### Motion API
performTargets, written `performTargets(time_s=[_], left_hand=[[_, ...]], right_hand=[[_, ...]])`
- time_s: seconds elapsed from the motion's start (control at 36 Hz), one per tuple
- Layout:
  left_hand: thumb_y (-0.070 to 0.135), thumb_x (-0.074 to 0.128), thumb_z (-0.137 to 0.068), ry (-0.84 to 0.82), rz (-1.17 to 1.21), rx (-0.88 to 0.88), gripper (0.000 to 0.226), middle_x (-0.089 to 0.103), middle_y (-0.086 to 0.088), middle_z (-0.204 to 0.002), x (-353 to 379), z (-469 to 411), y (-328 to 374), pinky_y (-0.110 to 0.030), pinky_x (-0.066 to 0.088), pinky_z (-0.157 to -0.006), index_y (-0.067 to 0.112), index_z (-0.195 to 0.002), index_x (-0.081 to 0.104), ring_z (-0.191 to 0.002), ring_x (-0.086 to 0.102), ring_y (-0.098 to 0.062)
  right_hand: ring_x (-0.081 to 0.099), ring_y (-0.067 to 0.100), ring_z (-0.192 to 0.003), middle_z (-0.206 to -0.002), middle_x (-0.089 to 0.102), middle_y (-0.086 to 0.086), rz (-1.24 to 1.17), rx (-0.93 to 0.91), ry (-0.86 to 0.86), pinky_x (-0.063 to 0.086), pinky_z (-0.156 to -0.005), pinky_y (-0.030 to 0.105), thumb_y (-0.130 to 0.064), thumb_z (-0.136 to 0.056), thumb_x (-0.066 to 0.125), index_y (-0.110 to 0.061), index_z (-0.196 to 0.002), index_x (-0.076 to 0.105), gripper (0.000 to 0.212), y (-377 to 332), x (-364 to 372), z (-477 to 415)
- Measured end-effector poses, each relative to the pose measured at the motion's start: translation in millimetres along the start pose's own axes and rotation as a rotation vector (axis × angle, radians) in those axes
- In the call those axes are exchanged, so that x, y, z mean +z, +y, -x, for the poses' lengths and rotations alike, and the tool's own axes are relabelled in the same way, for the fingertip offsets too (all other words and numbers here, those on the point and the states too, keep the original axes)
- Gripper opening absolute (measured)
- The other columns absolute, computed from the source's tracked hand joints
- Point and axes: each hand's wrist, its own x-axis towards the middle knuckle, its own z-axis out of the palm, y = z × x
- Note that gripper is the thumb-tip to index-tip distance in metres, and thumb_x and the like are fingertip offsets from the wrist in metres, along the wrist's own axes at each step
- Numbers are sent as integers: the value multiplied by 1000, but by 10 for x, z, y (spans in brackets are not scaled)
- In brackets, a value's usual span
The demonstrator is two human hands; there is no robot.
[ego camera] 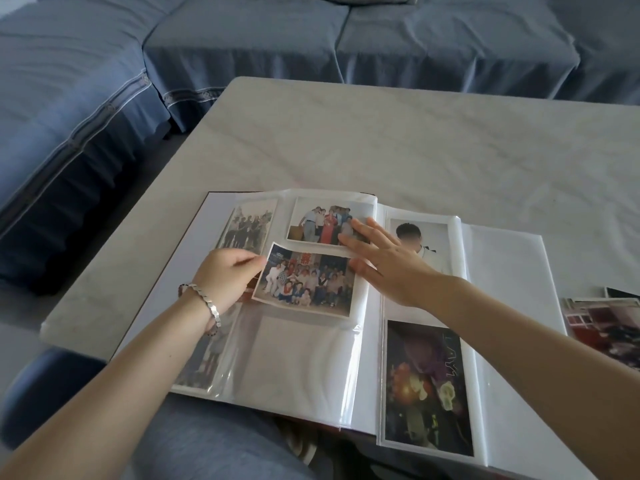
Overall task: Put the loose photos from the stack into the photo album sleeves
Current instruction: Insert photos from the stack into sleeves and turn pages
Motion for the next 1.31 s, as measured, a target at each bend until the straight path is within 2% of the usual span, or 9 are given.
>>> performTargets(time_s=[0.11, 0.22, 0.36, 0.58, 0.81, 0.86, 0.97, 1.11, 1.31], left_hand=[[31, 82, -67, -40, -14, -87, 32, 57, 16, -79, 15, 31, -13, -11, 34, -56, 27, -90, 61, -73, 51, 6], [23, 87, -61, 55, 63, -133, 32, 59, 11, -73, 72, 60, 10, -6, 37, -40, 28, -77, 59, -65, 53, 1], [23, 89, -57, 121, 110, -174, 29, 67, 3, -72, 72, 65, -9, -17, 44, -55, 28, -71, 64, -63, 62, -10], [17, 84, -64, 117, 180, -117, 19, 67, 12, -59, 0, 117, 88, -19, 49, -59, 22, -73, 68, -57, 63, -5], [9, 74, -77, 21, 205, -52, 14, 65, 13, -51, 9, 143, 156, -11, 49, -49, 17, -68, 66, -51, 59, -3], [13, 76, -76, 52, 154, -12, 15, 65, 13, -54, 25, 153, 132, -16, 49, -53, 19, -66, 66, -54, 60, -2], [15, 80, -71, 167, 67, 109, 18, 67, 10, -65, 64, 175, 90, -6, 45, -54, 22, -62, 65, -55, 61, 3], [19, 82, -67, 295, 4, 213, 19, 65, 14, -66, 128, 207, 51, -18, 49, -63, 25, -63, 64, -66, 63, -3], [6, 81, -67, 350, 158, 328, 30, 65, 24, -72, 165, 238, 7, -5, 47, -62, 31, -63, 65, -67, 64, 6]], right_hand=[[-16, 4, -141, -156, -7, -16, 1, -5, 3, 6, -114, 42, -48, -98, 23, -42, -146, 15, 49, 10, 2, -4], [-14, 5, -142, -156, -4, -15, -18, -15, 21, 1, -114, 40, -46, -99, 22, -41, -146, 18, 48, 10, 5, -7], [-6, 3, -142, -156, 5, -18, -87, -7, 31, 6, -114, 49, -47, -98, 22, -41, -144, 25, 46, 25, -49, -10], [12, 4, -141, -152, 22, -16, -149, -19, 96, 19, -113, 41, -46, -97, 27, -37, -141, 36, 45, 49, -149, -21], [21, 7, -140, -150, 31, -10, -211, -30, 101, 13, -111, 24, -39, -99, 31, -26, -138, 44, 43, 39, -204, -25], [22, 8, -140, -151, 31, -10, -208, -31, 92, 14, -112, 26, -39, -99, 31, -26, -138, 44, 43, 39, -209, -30], [20, 8, -140, -151, 31, -9, -195, -41, 90, 13, -110, 24, -37, -100, 32, -26, -138, 45, 41, 42, -204, -39], [17, 4, -140, -151, 29, -11, -192, -43, 100, 10, -108, 20, -36, -100, 33, -28, -139, 42, 41, 51, -183, -32], [15, 5, -141, -152, 26, -13, -183, -25, 100, 13, -112, 29, -38, -100, 32, -30, -141, 39, 42, 43, -148, -25]])
